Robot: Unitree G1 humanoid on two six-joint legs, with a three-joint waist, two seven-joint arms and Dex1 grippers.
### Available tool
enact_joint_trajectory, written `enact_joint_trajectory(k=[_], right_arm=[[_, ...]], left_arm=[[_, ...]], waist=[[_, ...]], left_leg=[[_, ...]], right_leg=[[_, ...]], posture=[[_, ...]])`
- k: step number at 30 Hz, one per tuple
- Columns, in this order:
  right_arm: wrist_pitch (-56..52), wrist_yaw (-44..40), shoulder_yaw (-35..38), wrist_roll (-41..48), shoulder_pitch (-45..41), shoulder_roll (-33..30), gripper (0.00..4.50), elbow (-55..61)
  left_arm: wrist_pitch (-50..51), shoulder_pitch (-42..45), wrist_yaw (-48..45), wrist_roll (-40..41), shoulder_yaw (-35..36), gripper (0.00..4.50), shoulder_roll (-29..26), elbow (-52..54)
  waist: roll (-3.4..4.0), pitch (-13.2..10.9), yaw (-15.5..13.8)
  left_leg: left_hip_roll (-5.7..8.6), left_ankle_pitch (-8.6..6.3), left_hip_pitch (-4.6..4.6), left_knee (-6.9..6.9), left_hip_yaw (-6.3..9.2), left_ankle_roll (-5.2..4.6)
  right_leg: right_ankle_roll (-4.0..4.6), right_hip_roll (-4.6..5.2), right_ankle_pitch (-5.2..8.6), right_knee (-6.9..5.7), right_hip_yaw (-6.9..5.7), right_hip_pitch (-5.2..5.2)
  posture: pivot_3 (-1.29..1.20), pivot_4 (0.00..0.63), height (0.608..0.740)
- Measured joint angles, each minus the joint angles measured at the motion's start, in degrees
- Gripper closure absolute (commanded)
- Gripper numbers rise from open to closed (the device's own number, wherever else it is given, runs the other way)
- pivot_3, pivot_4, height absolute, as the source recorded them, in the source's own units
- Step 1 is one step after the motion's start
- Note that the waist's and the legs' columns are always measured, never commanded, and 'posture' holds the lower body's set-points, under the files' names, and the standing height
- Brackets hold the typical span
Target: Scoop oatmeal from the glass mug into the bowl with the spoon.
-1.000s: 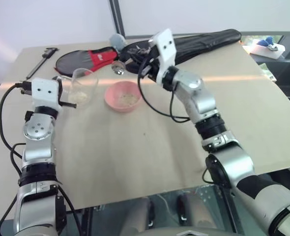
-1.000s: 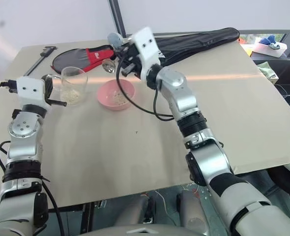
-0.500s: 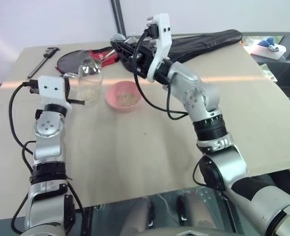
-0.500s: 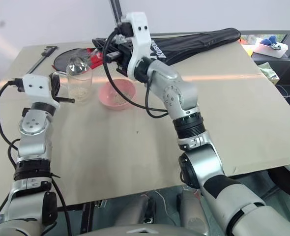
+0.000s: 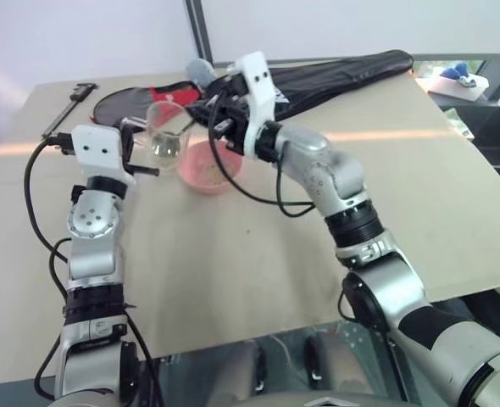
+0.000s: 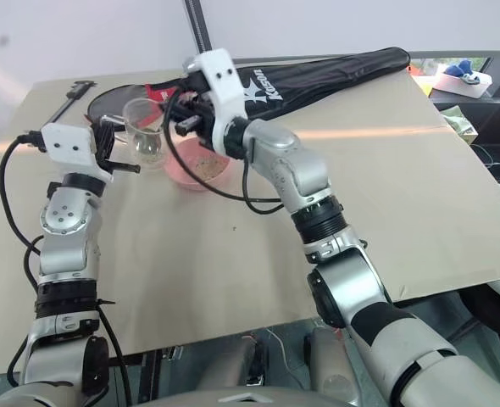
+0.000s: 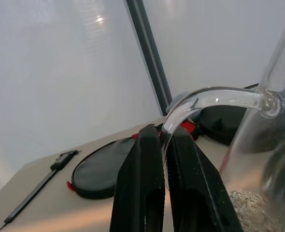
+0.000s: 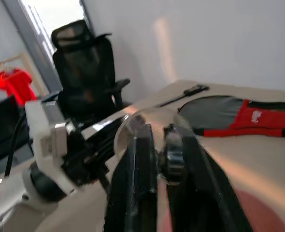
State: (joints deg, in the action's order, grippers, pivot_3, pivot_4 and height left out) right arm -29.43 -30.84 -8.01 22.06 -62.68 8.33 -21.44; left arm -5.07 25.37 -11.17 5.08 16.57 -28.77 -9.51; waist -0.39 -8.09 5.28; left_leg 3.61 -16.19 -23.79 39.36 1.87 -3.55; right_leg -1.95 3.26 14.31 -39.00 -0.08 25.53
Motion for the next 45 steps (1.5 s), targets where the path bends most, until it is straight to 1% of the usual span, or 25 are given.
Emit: enact_joint_trajectory(k=[1, 2, 3, 5, 8, 11, 14, 15, 17, 20, 21, 23, 25, 28, 31, 35, 37, 40, 45], right_arm=[[0.65, -0.74, -0.45, -0.49, 0.38, -0.08, 2.04, -0.22], [1.01, -1.26, -0.49, -0.72, 0.71, -0.31, 1.45, -0.3], [1.32, -1.63, -0.47, -1.03, 1.21, -0.72, 1.04, -0.32], [1.38, -2.31, -0.26, -1.14, 1.67, -1.45, 0.03, -0.27], [1.43, -3.12, 0.58, -0.8, 2.85, -3.43, 0.03, 2.7], [3.5, -6.38, 0.37, -0.87, 7.74, -9.04, 0.03, 12.88], [3.91, -9.68, 0.63, 0.12, 12.7, -13.27, 0.03, 19.9], [5.19, -12.39, 0.5, 0.99, 16.11, -15.28, 0.03, 23.22], [6.53, -14.56, 0.39, 1.46, 20.0, -17.44, 0.03, 26.92], [7.91, -17.36, 0.5, 1.79, 27.54, -23.47, 0.03, 33.06], [8.58, -18.95, 0.69, 1.11, 33.99, -28.86, 0.03, 37.4], [8.56, -19.34, 1.16, 0.88, 36.27, -30.8, 0.03, 38.31], [8.57, -20.13, 1.78, 1.19, 41.37, -34.48, 0.03, 43.39], [8.14, -18.89, 3.99, 2.23, 46.16, -35.94, 0.03, 46.71], [7.56, -17.26, 4.56, 2.6, 46.76, -35.86, 0.03, 47.59], [7.65, -15.37, 4.48, 2.61, 47.18, -34.96, 0.03, 49.13], [7.98, -15.06, 4.33, 2.59, 47.89, -34.93, 0.03, 49.61], [9.83, -16.05, 3.62, 2.37, 49.89, -35.33, 0.03, 49.8], [13.41, -18.78, 3.18, 0.82, 51.69, -38.25, 0.03, 49.8]], left_arm=[[0.05, -0.12, 0.0, 0.0, -0.12, 4.5, 0.23, 0.01], [0.09, -0.38, 0.0, 0.1, -0.12, 4.5, 0.38, 0.01], [0.3, -0.81, 0.02, 0.26, -0.1, 4.5, 0.65, 0.01], [0.92, -1.46, 0.11, 0.9, 0.09, 4.5, 1.28, 0.01], [2.12, -2.45, 0.56, 2.94, 1.58, 4.5, 2.42, 0.01], [4.01, -4.21, 0.56, 8.02, 5.5, 4.5, 4.22, -0.05], [5.03, -6.33, -0.04, 11.68, 8.26, 4.5, 4.88, -0.16], [5.07, -7.35, -0.54, 13.43, 9.33, 4.5, 5.57, -0.17], [4.98, -8.51, -0.97, 14.8, 10.08, 4.5, 6.3, -0.27], [4.15, -10.49, -1.14, 17.19, 12.41, 4.5, 8.46, -2.32], [2.97, -11.73, -1.12, 19.18, 14.88, 4.5, 9.7, -4.29], [2.28, -11.98, -1.18, 20.03, 15.92, 4.5, 9.9, -5.03], [1.12, -12.25, -1.53, 21.34, 17.37, 4.5, 10.19, -5.74], [0.88, -12.02, -3.35, 22.52, 17.48, 4.5, 9.9, -5.84], [0.85, -10.85, -4.87, 23.18, 17.0, 4.5, 9.23, -5.8], [0.18, -8.01, -5.33, 23.17, 17.17, 4.5, 7.08, -8.72], [-0.78, -7.3, -5.43, 23.1, 17.14, 4.5, 6.57, -11.13], [-2.49, -5.64, -6.16, 22.88, 17.13, 4.5, 5.94, -16.02], [-7.27, -1.96, -7.84, 21.65, 17.15, 4.5, 3.66, -25.46]], waist=[[0.0, 0.0, -0.05], [0.0, 0.0, -0.06], [0.0, 0.0, -0.06], [0.0, 0.0, -0.07], [0.0, 0.0, -0.12], [-0.01, 0.01, -0.34], [-0.02, 0.01, -0.45], [-0.02, 0.01, -0.61], [-0.03, 0.02, -0.89], [-0.05, 0.04, -1.73], [-0.1, 0.05, -2.65], [-0.1, 0.05, -2.88], [-0.11, 0.07, -3.47], [-0.2, 0.13, -4.18], [-0.25, 0.16, -4.5], [-0.29, 0.18, -4.6], [-0.29, 0.18, -4.6], [-0.31, 0.17, -4.73], [-0.31, 0.17, -4.88]], left_leg=[[0.0, 0.0, 0.0, 0.0, 0.0, 0.0], [0.0, 0.0, 0.0, 0.01, 0.0, 0.0], [0.0, 0.0, 0.0, 0.01, 0.0, 0.0], [0.0, 0.0, 0.0, 0.01, 0.01, 0.0], [0.0, 0.0, 0.0, 0.01, 0.02, 0.0], [0.0, 0.0, -0.01, 0.01, 0.03, 0.0], [-0.01, 0.0, 0.01, 0.02, 0.04, 0.0], [-0.03, 0.0, 0.01, 0.04, 0.04, 0.0], [-0.04, 0.0, 0.04, 0.05, 0.04, 0.0], [-0.03, -0.01, 0.1, 0.09, 0.04, -0.02], [-0.03, -0.02, 0.1, 0.1, 0.04, -0.02], [-0.04, -0.01, 0.11, 0.1, 0.03, -0.02], [-0.1, -0.02, 0.14, 0.11, 0.06, -0.02], [-0.1, -0.02, 0.21, 0.15, 0.08, -0.02], [-0.09, -0.02, 0.3, 0.16, 0.07, -0.03], [-0.09, -0.03, 0.38, 0.13, 0.08, -0.03], [-0.08, -0.03, 0.4, 0.13, 0.08, -0.03], [-0.08, -0.03, 0.75, 0.05, 0.09, -0.04], [-0.08, -0.05, 1.14, 0.03, 0.09, -0.07]], right_leg=[[0.0, 0.0, 0.0, 0.0, 0.0, 0.0], [0.0, 0.0, 0.0, 0.0, 0.0, 0.0], [0.0, 0.0, 0.0, 0.0, 0.0, 0.0], [0.0, 0.0, 0.0, 0.01, 0.0, 0.0], [0.0, 0.0, 0.0, 0.0, -0.01, 0.01], [0.0, 0.02, 0.0, 0.04, 0.0, 0.0], [0.0, 0.02, 0.0, 0.02, -0.01, -0.02], [0.0, 0.01, 0.0, 0.01, -0.01, -0.02], [0.0, 0.0, 0.0, 0.02, 0.0, -0.08], [0.0, 0.02, 0.0, 0.07, -0.01, -0.18], [0.0, 0.02, 0.0, 0.07, 0.0, -0.19], [0.0, 0.02, 0.0, 0.04, 0.02, -0.18], [0.0, 0.0, 0.0, 0.05, -0.03, -0.25], [0.0, 0.01, 0.0, 0.08, -0.03, -0.37], [0.0, 0.01, 0.0, 0.09, -0.03, -0.45], [0.0, 0.0, 0.0, 0.09, -0.03, -0.51], [0.0, 0.0, 0.0, 0.12, -0.04, -0.55], [0.0, 0.0, 0.0, 0.18, -0.06, -0.94], [0.0, 0.01, 0.0, 0.21, -0.07, -1.29]], posture=[[0.0, 0.15, 0.74], [0.0, 0.15, 0.74], [0.0, 0.15, 0.74], [0.0, 0.15, 0.74], [0.0, 0.15, 0.74], [0.0, 0.15, 0.74], [0.0, 0.15, 0.74], [0.0, 0.15, 0.74], [0.0, 0.15, 0.74], [0.0, 0.15, 0.74], [0.0, 0.15, 0.74], [0.0, 0.15, 0.74], [0.0, 0.15, 0.74], [0.0, 0.15, 0.74], [0.0, 0.15, 0.74], [0.0, 0.15, 0.74], [0.0, 0.15, 0.74], [0.0, 0.15, 0.74], [0.0, 0.15, 0.74]])
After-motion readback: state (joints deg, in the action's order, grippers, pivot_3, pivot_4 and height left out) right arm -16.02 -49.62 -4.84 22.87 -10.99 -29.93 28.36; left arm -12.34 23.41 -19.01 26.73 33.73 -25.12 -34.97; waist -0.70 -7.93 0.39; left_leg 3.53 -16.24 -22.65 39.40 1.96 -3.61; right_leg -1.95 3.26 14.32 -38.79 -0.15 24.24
